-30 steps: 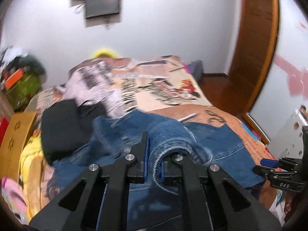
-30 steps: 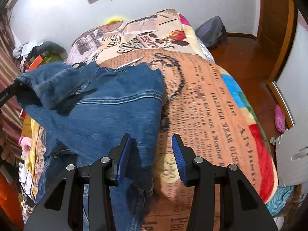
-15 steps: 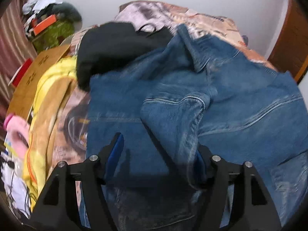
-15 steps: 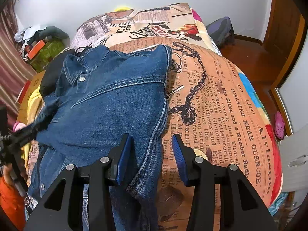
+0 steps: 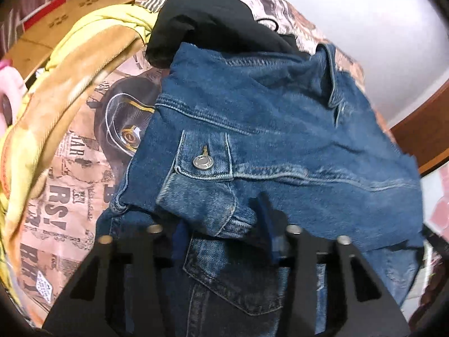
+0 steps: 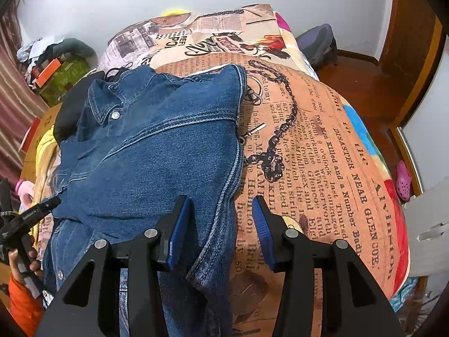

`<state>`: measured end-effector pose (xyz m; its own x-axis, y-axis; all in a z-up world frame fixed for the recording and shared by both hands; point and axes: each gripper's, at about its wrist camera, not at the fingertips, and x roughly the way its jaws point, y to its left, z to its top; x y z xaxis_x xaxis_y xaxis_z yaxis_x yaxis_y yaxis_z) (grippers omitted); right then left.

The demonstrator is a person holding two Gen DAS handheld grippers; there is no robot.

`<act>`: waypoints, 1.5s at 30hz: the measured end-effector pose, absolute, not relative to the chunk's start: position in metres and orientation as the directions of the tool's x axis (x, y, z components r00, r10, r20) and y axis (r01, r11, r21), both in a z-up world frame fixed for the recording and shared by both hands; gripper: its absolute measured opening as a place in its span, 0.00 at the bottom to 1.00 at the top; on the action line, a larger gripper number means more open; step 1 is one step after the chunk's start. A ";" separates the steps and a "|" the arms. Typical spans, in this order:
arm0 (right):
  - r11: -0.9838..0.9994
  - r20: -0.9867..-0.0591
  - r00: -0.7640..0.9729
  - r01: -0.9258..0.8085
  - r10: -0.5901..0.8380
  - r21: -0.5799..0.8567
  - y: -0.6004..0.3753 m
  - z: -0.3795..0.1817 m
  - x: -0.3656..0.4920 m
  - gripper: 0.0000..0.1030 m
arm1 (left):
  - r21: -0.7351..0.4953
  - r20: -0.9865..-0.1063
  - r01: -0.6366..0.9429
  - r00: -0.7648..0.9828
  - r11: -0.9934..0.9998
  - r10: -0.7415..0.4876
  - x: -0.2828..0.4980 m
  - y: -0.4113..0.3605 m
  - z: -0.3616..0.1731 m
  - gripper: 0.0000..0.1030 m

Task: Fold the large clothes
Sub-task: 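Release the jacket edge with the left gripper and smooth the fold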

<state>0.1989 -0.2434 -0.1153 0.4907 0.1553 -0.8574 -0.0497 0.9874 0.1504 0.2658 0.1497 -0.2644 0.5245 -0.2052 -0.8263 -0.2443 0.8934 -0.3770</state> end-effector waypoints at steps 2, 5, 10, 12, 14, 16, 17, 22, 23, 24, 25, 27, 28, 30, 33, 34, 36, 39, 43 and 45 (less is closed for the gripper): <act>0.987 -0.856 0.492 -0.052 0.157 0.152 -0.243 -0.115 0.199 0.41 | -0.371 -0.817 -0.237 0.543 0.898 -0.194 0.265 0.151 -0.256 0.27; 0.988 -0.850 0.503 -0.060 0.154 0.144 -0.242 -0.109 0.199 0.41 | -0.341 -0.790 -0.208 0.592 0.917 -0.159 0.267 0.150 -0.233 0.24; 0.989 -0.838 0.525 -0.070 0.148 0.131 -0.239 -0.100 0.200 0.41 | -0.259 -0.707 -0.175 0.704 0.950 -0.064 0.264 0.149 -0.182 0.23; 0.989 -0.841 0.520 -0.074 0.150 0.130 -0.236 -0.100 0.202 0.41 | -0.213 -0.689 -0.176 0.725 0.961 -0.020 0.268 0.149 -0.171 0.23; 0.988 -0.849 0.506 -0.079 0.152 0.130 -0.234 -0.105 0.202 0.41 | -0.180 -0.693 -0.185 0.721 0.966 0.009 0.273 0.156 -0.171 0.23; 0.987 -0.855 0.493 -0.083 0.158 0.135 -0.231 -0.110 0.201 0.41 | -0.176 -0.721 -0.188 0.693 0.966 0.003 0.280 0.160 -0.183 0.24; 0.987 -0.857 0.489 -0.084 0.160 0.136 -0.231 -0.112 0.200 0.41 | -0.164 -0.746 -0.189 0.666 0.968 0.003 0.283 0.162 -0.193 0.26; 0.986 -0.862 0.479 -0.085 0.168 0.144 -0.231 -0.113 0.196 0.41 | -0.074 -0.857 -0.196 0.514 0.978 0.038 0.291 0.156 -0.254 0.38; 0.986 -0.864 0.475 -0.087 0.168 0.144 -0.231 -0.113 0.196 0.41 | -0.042 -0.872 -0.201 0.485 0.979 0.062 0.290 0.154 -0.265 0.45; 0.986 -0.865 0.473 -0.089 0.168 0.142 -0.230 -0.113 0.195 0.41 | -0.024 -0.881 -0.203 0.467 0.979 0.075 0.289 0.153 -0.272 0.49; 0.986 -0.866 0.472 -0.094 0.165 0.137 -0.230 -0.112 0.195 0.41 | -0.003 -0.889 -0.207 0.449 0.978 0.092 0.288 0.152 -0.279 0.54; 0.987 -0.868 0.471 -0.101 0.158 0.125 -0.228 -0.111 0.193 0.41 | 0.014 -0.891 -0.202 0.441 0.979 0.104 0.284 0.152 -0.283 0.57; 0.988 -0.869 0.471 -0.105 0.153 0.117 -0.227 -0.111 0.192 0.41 | 0.017 -0.890 -0.202 0.443 0.979 0.106 0.282 0.152 -0.282 0.59; 0.988 -0.869 0.473 -0.113 0.143 0.101 -0.226 -0.110 0.189 0.41 | 0.026 -0.888 -0.201 0.445 0.979 0.115 0.279 0.153 -0.278 0.62; 0.989 -0.869 0.476 -0.119 0.132 0.085 -0.224 -0.108 0.186 0.41 | 0.034 -0.886 -0.199 0.448 0.979 0.122 0.277 0.158 -0.269 0.63; 0.989 -0.869 0.478 -0.121 0.130 0.081 -0.224 -0.107 0.184 0.41 | 0.033 -0.885 -0.202 0.449 0.979 0.123 0.275 0.160 -0.265 0.63; 0.989 -0.868 0.480 -0.124 0.128 0.077 -0.223 -0.105 0.182 0.41 | 0.020 -0.883 -0.209 0.455 0.978 0.116 0.271 0.164 -0.255 0.63; 0.990 -0.865 0.486 -0.124 0.124 0.073 -0.223 -0.100 0.177 0.41 | 0.001 -0.870 -0.223 0.481 0.975 0.111 0.262 0.174 -0.239 0.64; 0.990 -0.858 0.499 -0.129 0.120 0.063 -0.224 -0.091 0.166 0.41 | -0.010 -0.853 -0.239 0.508 0.971 0.116 0.243 0.187 -0.223 0.71; 0.990 -0.855 0.504 -0.127 0.120 0.064 -0.225 -0.088 0.159 0.41 | -0.016 -0.857 -0.239 0.503 0.971 0.110 0.234 0.195 -0.221 0.71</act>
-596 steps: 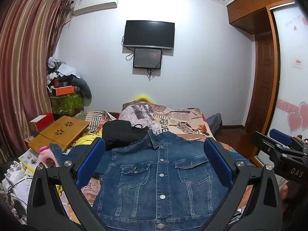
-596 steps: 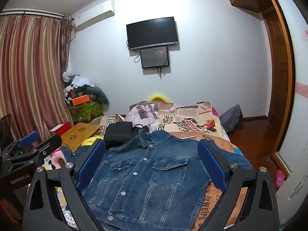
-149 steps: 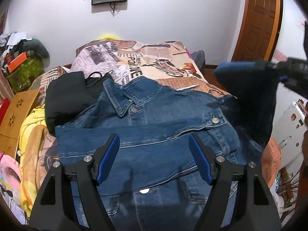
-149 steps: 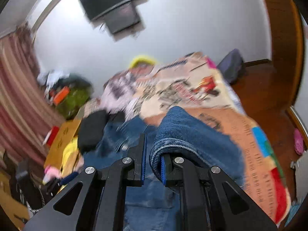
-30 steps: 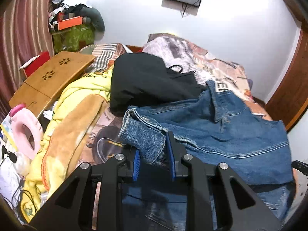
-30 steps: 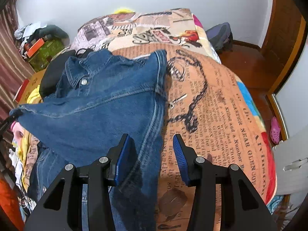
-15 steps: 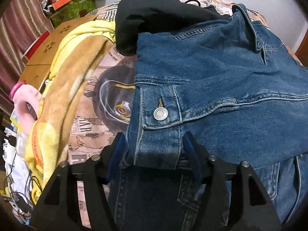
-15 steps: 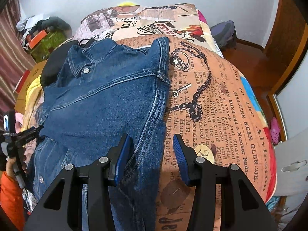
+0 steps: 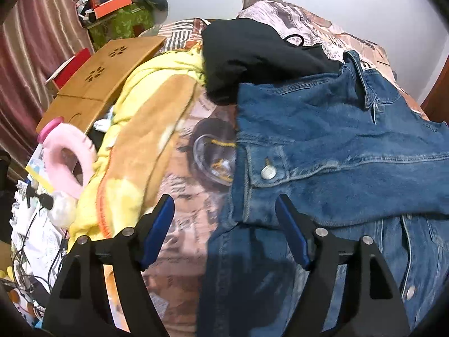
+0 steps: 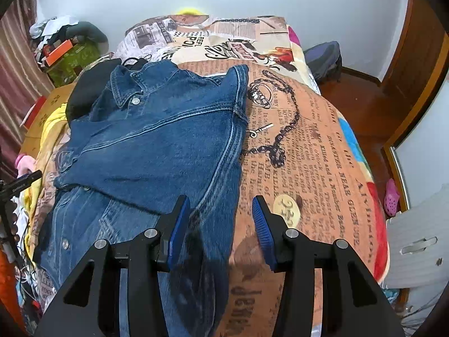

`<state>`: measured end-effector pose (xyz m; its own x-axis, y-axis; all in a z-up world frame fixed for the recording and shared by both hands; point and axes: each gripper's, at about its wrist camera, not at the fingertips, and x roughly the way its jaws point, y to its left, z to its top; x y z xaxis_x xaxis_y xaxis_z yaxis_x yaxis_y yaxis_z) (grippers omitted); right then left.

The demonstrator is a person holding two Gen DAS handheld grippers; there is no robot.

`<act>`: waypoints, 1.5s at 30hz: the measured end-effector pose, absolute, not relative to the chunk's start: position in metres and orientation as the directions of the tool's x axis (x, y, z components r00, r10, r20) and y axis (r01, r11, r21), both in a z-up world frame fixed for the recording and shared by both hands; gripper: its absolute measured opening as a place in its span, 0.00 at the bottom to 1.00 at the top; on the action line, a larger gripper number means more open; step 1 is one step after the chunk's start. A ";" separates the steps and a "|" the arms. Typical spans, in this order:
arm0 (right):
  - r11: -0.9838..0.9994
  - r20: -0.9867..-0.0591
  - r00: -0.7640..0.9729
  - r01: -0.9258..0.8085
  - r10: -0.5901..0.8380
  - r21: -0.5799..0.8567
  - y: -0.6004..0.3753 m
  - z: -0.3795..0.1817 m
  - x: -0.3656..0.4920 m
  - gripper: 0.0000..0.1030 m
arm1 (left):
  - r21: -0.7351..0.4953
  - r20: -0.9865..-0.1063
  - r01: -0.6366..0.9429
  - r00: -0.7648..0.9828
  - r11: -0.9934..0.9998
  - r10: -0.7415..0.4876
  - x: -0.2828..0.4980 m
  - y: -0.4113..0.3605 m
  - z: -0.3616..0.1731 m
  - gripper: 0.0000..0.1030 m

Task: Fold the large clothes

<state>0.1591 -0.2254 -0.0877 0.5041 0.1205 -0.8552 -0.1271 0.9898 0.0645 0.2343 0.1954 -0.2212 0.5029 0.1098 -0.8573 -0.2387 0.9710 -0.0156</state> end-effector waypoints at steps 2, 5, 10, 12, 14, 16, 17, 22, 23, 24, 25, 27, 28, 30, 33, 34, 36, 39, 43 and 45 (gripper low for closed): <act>0.991 -0.854 0.507 -0.115 0.118 0.069 -0.228 -0.086 0.150 0.41 | -0.005 -0.867 -0.243 0.485 0.970 0.118 0.223 0.202 -0.224 0.71; 0.993 -0.857 0.503 -0.086 0.113 0.080 -0.233 -0.089 0.137 0.41 | -0.007 -0.886 -0.254 0.450 0.967 0.112 0.210 0.215 -0.234 0.71; 0.994 -0.867 0.486 -0.038 0.112 0.107 -0.234 -0.096 0.120 0.41 | -0.080 -0.920 -0.260 0.390 0.962 0.029 0.186 0.229 -0.261 0.71; 0.992 -0.875 0.470 -0.021 0.118 0.122 -0.233 -0.101 0.115 0.41 | -0.127 -0.929 -0.257 0.369 0.958 -0.024 0.181 0.229 -0.272 0.71; 0.990 -0.884 0.450 -0.005 0.130 0.143 -0.233 -0.108 0.112 0.41 | -0.183 -0.934 -0.253 0.346 0.950 -0.087 0.176 0.228 -0.283 0.71; 0.986 -0.891 0.430 0.006 0.147 0.166 -0.231 -0.113 0.109 0.41 | -0.221 -0.935 -0.242 0.328 0.945 -0.135 0.172 0.222 -0.293 0.72; 0.984 -0.894 0.421 0.010 0.156 0.176 -0.230 -0.117 0.107 0.41 | -0.212 -0.935 -0.237 0.330 0.948 -0.126 0.170 0.219 -0.293 0.72; 0.983 -0.906 0.391 0.023 0.161 0.185 -0.225 -0.133 0.100 0.41 | -0.194 -0.934 -0.212 0.337 0.958 -0.115 0.166 0.205 -0.293 0.72; 0.984 -0.904 0.399 0.021 0.155 0.178 -0.223 -0.133 0.098 0.42 | -0.206 -0.933 -0.206 0.337 0.957 -0.128 0.166 0.204 -0.293 0.72; 0.984 -0.903 0.402 0.018 0.153 0.175 -0.222 -0.133 0.097 0.43 | -0.219 -0.931 -0.200 0.336 0.955 -0.144 0.166 0.202 -0.293 0.72; 0.984 -0.902 0.400 0.011 0.161 0.180 -0.221 -0.133 0.096 0.45 | -0.240 -0.928 -0.193 0.334 0.951 -0.166 0.166 0.201 -0.292 0.72; 0.982 -0.898 0.404 0.003 0.173 0.190 -0.219 -0.132 0.094 0.45 | -0.332 -0.908 -0.161 0.322 0.929 -0.269 0.165 0.196 -0.291 0.72; 0.981 -0.894 0.411 -0.006 0.181 0.196 -0.218 -0.132 0.093 0.45 | -0.352 -0.902 -0.158 0.322 0.923 -0.289 0.164 0.193 -0.293 0.72; 0.978 -0.885 0.424 -0.014 0.192 0.206 -0.217 -0.133 0.092 0.43 | -0.332 -0.907 -0.149 0.322 0.931 -0.271 0.163 0.187 -0.294 0.69; 0.973 -0.865 0.451 -0.033 0.218 0.228 -0.215 -0.130 0.092 0.19 | -0.390 -0.890 -0.170 0.323 0.905 -0.323 0.163 0.188 -0.296 0.44; 0.968 -0.861 0.448 -0.048 0.240 0.245 -0.213 -0.128 0.094 0.09 | -0.386 -0.892 -0.191 0.325 0.902 -0.313 0.163 0.190 -0.295 0.32; 0.955 -0.847 0.444 -0.079 0.291 0.287 -0.209 -0.124 0.096 0.08 | -0.370 -0.902 -0.222 0.318 0.902 -0.291 0.163 0.192 -0.291 0.05; 0.932 -0.813 0.458 -0.148 0.360 0.330 -0.200 -0.108 0.100 0.05 | -0.398 -0.884 -0.245 0.359 0.884 -0.299 0.164 0.197 -0.271 0.05; 0.916 -0.769 0.498 -0.217 0.400 0.336 -0.188 -0.082 0.114 0.05 | -0.447 -0.838 -0.195 0.434 0.873 -0.332 0.175 0.185 -0.231 0.05; 0.910 -0.746 0.521 -0.246 0.415 0.334 -0.184 -0.070 0.124 0.05 | -0.461 -0.813 -0.154 0.467 0.874 -0.347 0.188 0.179 -0.208 0.05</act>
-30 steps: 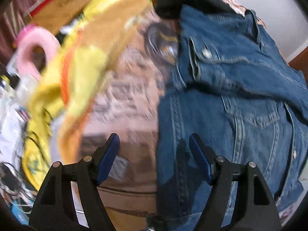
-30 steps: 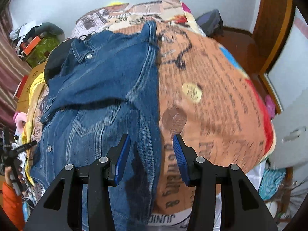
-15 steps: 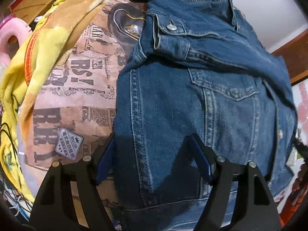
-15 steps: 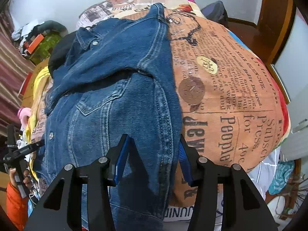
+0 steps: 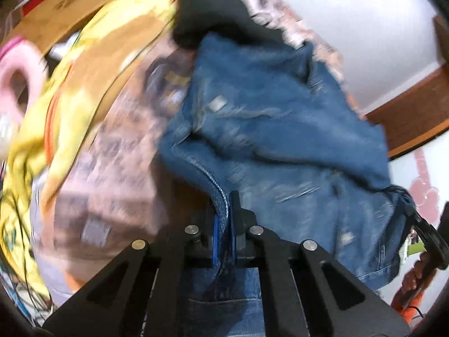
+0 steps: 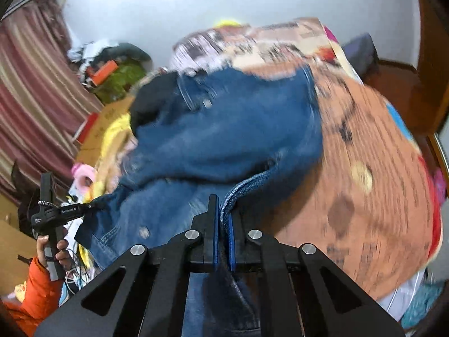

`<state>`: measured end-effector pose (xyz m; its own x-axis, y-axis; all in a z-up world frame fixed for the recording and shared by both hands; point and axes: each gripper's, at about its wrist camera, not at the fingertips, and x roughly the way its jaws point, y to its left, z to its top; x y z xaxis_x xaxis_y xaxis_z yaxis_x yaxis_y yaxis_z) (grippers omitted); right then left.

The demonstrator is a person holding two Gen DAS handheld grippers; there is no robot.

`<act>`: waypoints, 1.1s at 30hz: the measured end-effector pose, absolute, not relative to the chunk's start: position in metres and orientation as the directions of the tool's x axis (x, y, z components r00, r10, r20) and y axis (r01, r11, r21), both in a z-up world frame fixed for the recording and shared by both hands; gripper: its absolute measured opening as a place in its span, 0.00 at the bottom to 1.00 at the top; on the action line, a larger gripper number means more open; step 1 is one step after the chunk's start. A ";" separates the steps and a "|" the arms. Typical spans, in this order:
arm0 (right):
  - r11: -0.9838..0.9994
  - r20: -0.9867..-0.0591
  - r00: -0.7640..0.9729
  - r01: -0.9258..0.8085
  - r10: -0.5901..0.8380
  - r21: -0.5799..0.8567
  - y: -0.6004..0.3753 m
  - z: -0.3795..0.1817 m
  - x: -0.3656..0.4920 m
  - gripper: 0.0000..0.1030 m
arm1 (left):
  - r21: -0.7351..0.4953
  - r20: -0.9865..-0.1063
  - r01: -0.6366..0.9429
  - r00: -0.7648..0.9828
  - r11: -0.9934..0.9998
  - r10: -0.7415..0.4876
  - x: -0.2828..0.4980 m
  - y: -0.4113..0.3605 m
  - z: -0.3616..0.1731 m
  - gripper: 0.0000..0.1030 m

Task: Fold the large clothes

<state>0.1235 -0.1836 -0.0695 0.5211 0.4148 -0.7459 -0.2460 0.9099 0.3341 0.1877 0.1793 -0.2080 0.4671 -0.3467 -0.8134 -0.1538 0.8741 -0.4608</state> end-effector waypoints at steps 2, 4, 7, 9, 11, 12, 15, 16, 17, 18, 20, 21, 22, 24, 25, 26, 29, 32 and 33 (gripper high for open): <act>0.900 -0.723 0.536 -0.271 0.435 0.341 -0.183 -0.060 0.134 0.05 | -0.473 -0.787 -0.111 0.499 0.874 -0.363 0.202 0.177 -0.187 0.05; 0.899 -0.703 0.560 -0.283 0.438 0.334 -0.183 -0.050 0.147 0.05 | -0.491 -0.755 -0.075 0.533 0.868 -0.382 0.216 0.182 -0.168 0.05; 0.909 -0.675 0.609 -0.253 0.417 0.332 -0.194 -0.040 0.177 0.05 | -0.504 -0.716 -0.060 0.587 0.862 -0.378 0.238 0.189 -0.149 0.05; 0.919 -0.672 0.630 -0.210 0.389 0.334 -0.204 -0.043 0.197 0.05 | -0.518 -0.700 -0.081 0.613 0.852 -0.367 0.254 0.199 -0.145 0.05; 0.921 -0.683 0.628 -0.162 0.373 0.354 -0.216 -0.054 0.221 0.05 | -0.522 -0.706 -0.123 0.618 0.844 -0.346 0.279 0.211 -0.153 0.05; 0.922 -0.694 0.622 -0.138 0.364 0.360 -0.220 -0.061 0.231 0.05 | -0.520 -0.718 -0.151 0.611 0.841 -0.334 0.291 0.215 -0.162 0.05; 0.924 -0.736 0.581 -0.080 0.347 0.373 -0.231 -0.093 0.259 0.05 | -0.474 -0.775 -0.220 0.563 0.853 -0.286 0.318 0.223 -0.199 0.05; 0.924 -0.754 0.559 -0.060 0.345 0.377 -0.233 -0.106 0.266 0.05 | -0.447 -0.801 -0.242 0.538 0.861 -0.265 0.324 0.224 -0.213 0.05; 0.923 -0.764 0.545 -0.048 0.345 0.383 -0.235 -0.114 0.269 0.04 | -0.426 -0.829 -0.264 0.498 0.865 -0.255 0.329 0.225 -0.232 0.05; 0.918 -0.768 0.534 -0.040 0.353 0.394 -0.237 -0.120 0.271 0.04 | -0.425 -0.843 -0.278 0.467 0.861 -0.266 0.333 0.225 -0.247 0.05; 0.910 -0.759 0.537 -0.043 0.370 0.413 -0.239 -0.122 0.268 0.04 | -0.424 -0.858 -0.282 0.430 0.861 -0.281 0.333 0.223 -0.266 0.05; 0.909 -0.756 0.537 -0.049 0.373 0.413 -0.240 -0.119 0.269 0.05 | -0.417 -0.862 -0.276 0.423 0.866 -0.280 0.332 0.222 -0.270 0.05; 0.911 -0.761 0.531 -0.058 0.374 0.408 -0.239 -0.116 0.267 0.05 | -0.405 -0.864 -0.268 0.426 0.874 -0.270 0.330 0.220 -0.270 0.05; 0.919 -0.777 0.513 -0.064 0.365 0.389 -0.237 -0.113 0.267 0.06 | -0.358 -0.872 -0.239 0.431 0.903 -0.232 0.326 0.215 -0.262 0.07; 0.924 -0.786 0.506 -0.068 0.356 0.375 -0.235 -0.110 0.265 0.07 | -0.328 -0.876 -0.220 0.436 0.919 -0.208 0.323 0.212 -0.255 0.09; 0.929 -0.793 0.500 -0.072 0.348 0.362 -0.234 -0.108 0.265 0.08 | -0.311 -0.877 -0.210 0.439 0.927 -0.195 0.321 0.210 -0.251 0.13; 0.943 -0.807 0.497 -0.083 0.319 0.321 -0.232 -0.100 0.254 0.16 | -0.283 -0.870 -0.165 0.459 0.945 -0.180 0.311 0.208 -0.234 0.30; 0.956 -0.808 0.515 -0.103 0.287 0.273 -0.227 -0.089 0.241 0.25 | -0.306 -0.851 -0.142 0.483 0.941 -0.204 0.298 0.211 -0.221 0.45; 0.961 -0.808 0.523 -0.109 0.273 0.254 -0.225 -0.085 0.234 0.32 | -0.309 -0.848 -0.140 0.488 0.941 -0.206 0.295 0.212 -0.219 0.46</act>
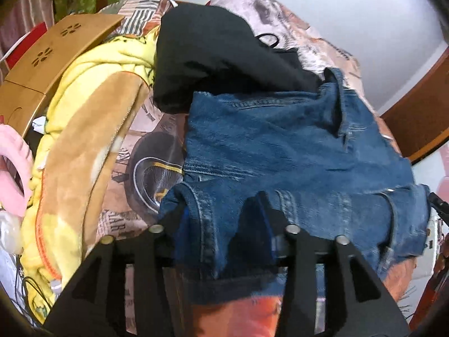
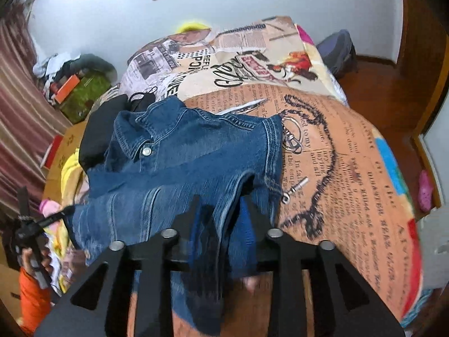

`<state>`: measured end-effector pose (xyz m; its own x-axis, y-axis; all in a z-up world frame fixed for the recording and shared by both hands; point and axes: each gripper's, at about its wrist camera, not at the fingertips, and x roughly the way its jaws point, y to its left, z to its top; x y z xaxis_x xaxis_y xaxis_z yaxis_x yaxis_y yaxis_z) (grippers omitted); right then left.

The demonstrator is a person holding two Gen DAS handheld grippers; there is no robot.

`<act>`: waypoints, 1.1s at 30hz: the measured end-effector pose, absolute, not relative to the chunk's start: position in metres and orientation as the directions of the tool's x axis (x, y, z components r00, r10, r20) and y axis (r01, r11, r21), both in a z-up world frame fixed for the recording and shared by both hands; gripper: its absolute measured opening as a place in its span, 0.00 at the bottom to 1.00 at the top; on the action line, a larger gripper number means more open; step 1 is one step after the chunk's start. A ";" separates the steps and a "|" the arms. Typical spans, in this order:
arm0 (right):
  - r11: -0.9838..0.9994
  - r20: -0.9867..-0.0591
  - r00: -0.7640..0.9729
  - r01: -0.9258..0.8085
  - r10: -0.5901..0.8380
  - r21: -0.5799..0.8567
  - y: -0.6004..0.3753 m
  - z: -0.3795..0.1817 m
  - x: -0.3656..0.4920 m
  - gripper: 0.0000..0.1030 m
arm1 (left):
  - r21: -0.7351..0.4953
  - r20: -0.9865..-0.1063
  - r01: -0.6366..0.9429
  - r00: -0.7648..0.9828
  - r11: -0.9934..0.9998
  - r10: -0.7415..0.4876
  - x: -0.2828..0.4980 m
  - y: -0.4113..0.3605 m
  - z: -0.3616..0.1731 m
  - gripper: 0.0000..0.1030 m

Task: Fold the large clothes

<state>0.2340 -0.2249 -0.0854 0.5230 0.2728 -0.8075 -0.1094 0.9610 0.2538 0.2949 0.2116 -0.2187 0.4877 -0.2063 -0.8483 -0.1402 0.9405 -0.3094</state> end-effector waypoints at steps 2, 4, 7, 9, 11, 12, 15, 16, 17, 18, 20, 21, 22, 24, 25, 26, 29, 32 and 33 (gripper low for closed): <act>0.968 -0.805 0.538 -0.120 0.250 0.221 -0.222 -0.079 0.222 0.38 | -0.294 -0.844 -0.147 0.504 0.944 -0.184 0.286 0.212 -0.212 0.55; 0.971 -0.802 0.547 -0.132 0.240 0.201 -0.219 -0.074 0.210 0.39 | -0.268 -0.837 -0.150 0.526 0.952 -0.153 0.274 0.216 -0.206 0.59; 0.972 -0.808 0.540 -0.136 0.236 0.193 -0.216 -0.075 0.201 0.40 | -0.266 -0.834 -0.154 0.532 0.952 -0.147 0.264 0.221 -0.205 0.61; 0.973 -0.818 0.526 -0.131 0.232 0.192 -0.215 -0.081 0.196 0.40 | -0.277 -0.838 -0.162 0.523 0.947 -0.155 0.259 0.226 -0.210 0.62; 0.973 -0.831 0.507 -0.122 0.229 0.194 -0.215 -0.089 0.192 0.40 | -0.303 -0.843 -0.171 0.508 0.937 -0.179 0.254 0.231 -0.218 0.62; 0.973 -0.839 0.492 -0.117 0.231 0.199 -0.214 -0.094 0.191 0.40 | -0.330 -0.844 -0.176 0.496 0.928 -0.206 0.250 0.233 -0.224 0.62; 0.970 -0.858 0.453 -0.096 0.242 0.222 -0.213 -0.107 0.189 0.40 | -0.408 -0.843 -0.189 0.454 0.893 -0.289 0.243 0.235 -0.245 0.62; 0.969 -0.864 0.438 -0.091 0.247 0.231 -0.213 -0.113 0.190 0.40 | -0.439 -0.837 -0.191 0.442 0.878 -0.322 0.242 0.233 -0.254 0.62; 0.967 -0.867 0.430 -0.090 0.253 0.238 -0.212 -0.116 0.189 0.40 | -0.454 -0.834 -0.191 0.435 0.870 -0.340 0.241 0.231 -0.258 0.62; 0.965 -0.868 0.423 -0.091 0.260 0.245 -0.211 -0.118 0.187 0.40 | -0.475 -0.829 -0.192 0.425 0.859 -0.364 0.241 0.229 -0.265 0.62; 0.962 -0.873 0.405 -0.091 0.273 0.259 -0.209 -0.124 0.188 0.40 | -0.507 -0.819 -0.199 0.415 0.839 -0.396 0.243 0.226 -0.276 0.62; 0.962 -0.873 0.406 -0.093 0.271 0.255 -0.207 -0.125 0.188 0.42 | -0.515 -0.817 -0.202 0.409 0.833 -0.406 0.244 0.224 -0.279 0.62; 0.963 -0.872 0.409 -0.100 0.269 0.250 -0.204 -0.126 0.188 0.46 | -0.517 -0.818 -0.201 0.404 0.832 -0.410 0.246 0.223 -0.281 0.62; 0.962 -0.867 0.417 -0.117 0.272 0.246 -0.200 -0.126 0.186 0.53 | -0.510 -0.819 -0.188 0.405 0.839 -0.407 0.248 0.219 -0.281 0.62; 0.966 -0.867 0.425 -0.124 0.259 0.228 -0.197 -0.126 0.184 0.55 | -0.505 -0.820 -0.181 0.405 0.844 -0.404 0.249 0.218 -0.280 0.62; 0.967 -0.867 0.429 -0.130 0.253 0.218 -0.196 -0.126 0.183 0.56 | -0.502 -0.821 -0.176 0.404 0.847 -0.402 0.249 0.217 -0.280 0.62; 0.969 -0.858 0.452 -0.146 0.244 0.199 -0.192 -0.126 0.180 0.57 | -0.482 -0.828 -0.153 0.400 0.863 -0.392 0.248 0.213 -0.276 0.51; 0.950 -0.843 0.438 -0.143 0.312 0.278 -0.195 -0.125 0.180 0.46 | -0.440 -0.846 -0.136 0.395 0.888 -0.358 0.244 0.209 -0.267 0.34; 0.948 -0.843 0.433 -0.147 0.318 0.282 -0.196 -0.122 0.180 0.35 | -0.427 -0.849 -0.126 0.397 0.895 -0.349 0.243 0.207 -0.264 0.29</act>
<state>0.1801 -0.1959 -0.1225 0.4332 0.3181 -0.8433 -0.1467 0.9480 0.2823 0.2432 0.2071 -0.2638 0.3966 -0.3494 -0.8489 -0.1258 0.8953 -0.4273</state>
